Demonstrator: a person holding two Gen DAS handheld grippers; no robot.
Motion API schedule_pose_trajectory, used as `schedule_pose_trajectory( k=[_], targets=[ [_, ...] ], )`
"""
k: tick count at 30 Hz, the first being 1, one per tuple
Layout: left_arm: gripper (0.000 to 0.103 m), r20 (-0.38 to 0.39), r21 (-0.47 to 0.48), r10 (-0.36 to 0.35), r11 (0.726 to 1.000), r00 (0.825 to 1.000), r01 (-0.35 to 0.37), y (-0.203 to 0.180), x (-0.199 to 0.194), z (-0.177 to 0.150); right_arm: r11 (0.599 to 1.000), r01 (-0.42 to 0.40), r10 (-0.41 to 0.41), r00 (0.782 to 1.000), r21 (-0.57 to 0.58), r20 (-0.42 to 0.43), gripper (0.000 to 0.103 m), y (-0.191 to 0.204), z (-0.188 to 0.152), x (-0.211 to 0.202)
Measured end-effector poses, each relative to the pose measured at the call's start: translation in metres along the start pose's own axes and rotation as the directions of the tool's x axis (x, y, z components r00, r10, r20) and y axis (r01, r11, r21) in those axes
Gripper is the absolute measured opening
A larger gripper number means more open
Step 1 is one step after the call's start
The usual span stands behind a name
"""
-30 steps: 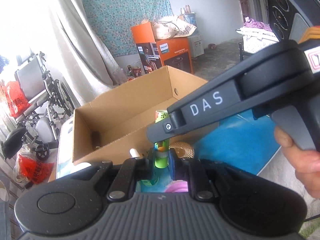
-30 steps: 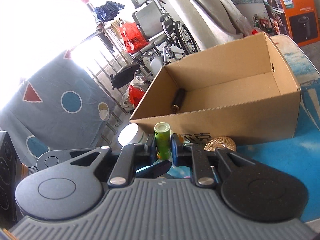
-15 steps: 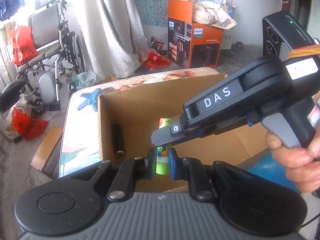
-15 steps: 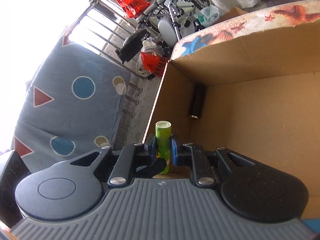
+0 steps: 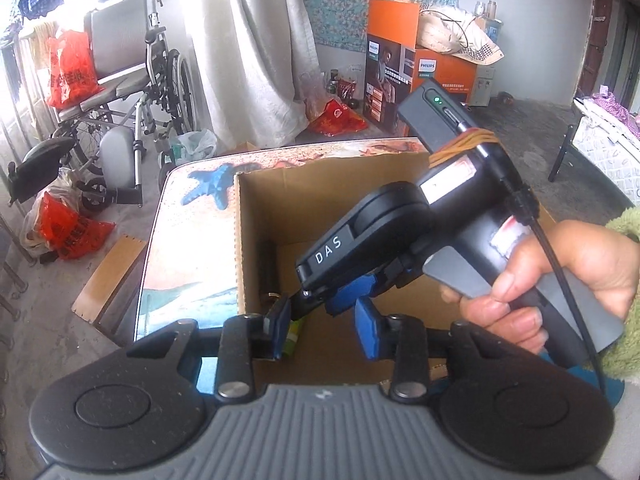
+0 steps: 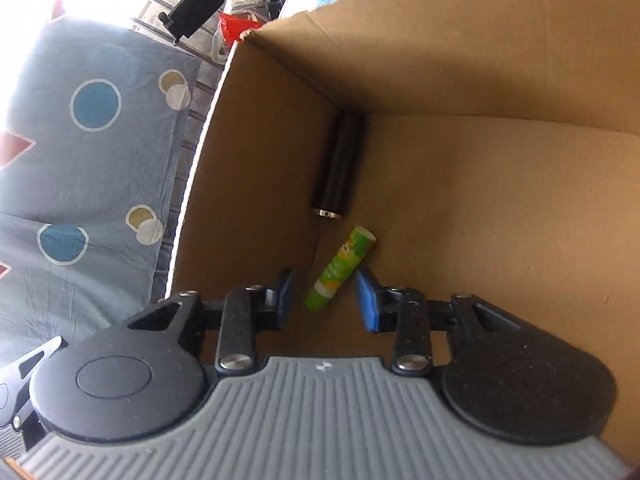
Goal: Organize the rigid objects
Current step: 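Carry the green-and-white tube into the box and release it, then grasp the rim of the pink bowl with the right gripper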
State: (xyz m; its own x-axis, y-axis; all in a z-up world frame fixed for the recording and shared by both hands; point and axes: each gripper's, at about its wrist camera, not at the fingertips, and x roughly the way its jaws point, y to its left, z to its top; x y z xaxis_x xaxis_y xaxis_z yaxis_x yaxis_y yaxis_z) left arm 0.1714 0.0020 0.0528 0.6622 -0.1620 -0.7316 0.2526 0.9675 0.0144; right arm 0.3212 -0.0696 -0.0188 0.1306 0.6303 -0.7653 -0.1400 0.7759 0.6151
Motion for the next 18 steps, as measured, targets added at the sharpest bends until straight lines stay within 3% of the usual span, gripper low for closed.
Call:
schedule_pose_trajectory(
  k=[1, 6, 10, 15, 18],
  targets=[
    [0.039, 0.014, -0.001, -0.001, 1.0, 1.0, 0.001, -0.001, -0.006, -0.002, 1.0, -0.007, 0.007, 1.0, -0.007, 0.025, 0.046, 0.002, -0.004, -0.008],
    [0.048, 0.081, 0.003, -0.064, 0.998, 0.995, 0.064, -0.008, -0.045, -0.024, 0.998, -0.044, 0.051, 0.987, -0.05, 0.153, 0.047, 0.004, -0.047, -0.072],
    [0.057, 0.084, 0.012, -0.138, 0.99, 0.987, 0.138, -0.016, -0.066, -0.05, 0.993, -0.043, 0.075, 0.95, -0.111, 0.304, 0.047, -0.004, -0.108, -0.14],
    [0.065, 0.0, 0.063, -0.216, 0.975, 0.976, 0.215, -0.038, -0.062, -0.091, 0.993, -0.046, 0.088, 0.905, -0.111, 0.416, 0.047, -0.027, -0.19, -0.181],
    [0.067, -0.101, 0.105, -0.216, 0.968, 0.971, 0.226, -0.056, -0.045, -0.117, 0.997, -0.028, 0.057, 0.896, -0.073, 0.44, 0.047, -0.044, -0.233, -0.173]
  ],
)
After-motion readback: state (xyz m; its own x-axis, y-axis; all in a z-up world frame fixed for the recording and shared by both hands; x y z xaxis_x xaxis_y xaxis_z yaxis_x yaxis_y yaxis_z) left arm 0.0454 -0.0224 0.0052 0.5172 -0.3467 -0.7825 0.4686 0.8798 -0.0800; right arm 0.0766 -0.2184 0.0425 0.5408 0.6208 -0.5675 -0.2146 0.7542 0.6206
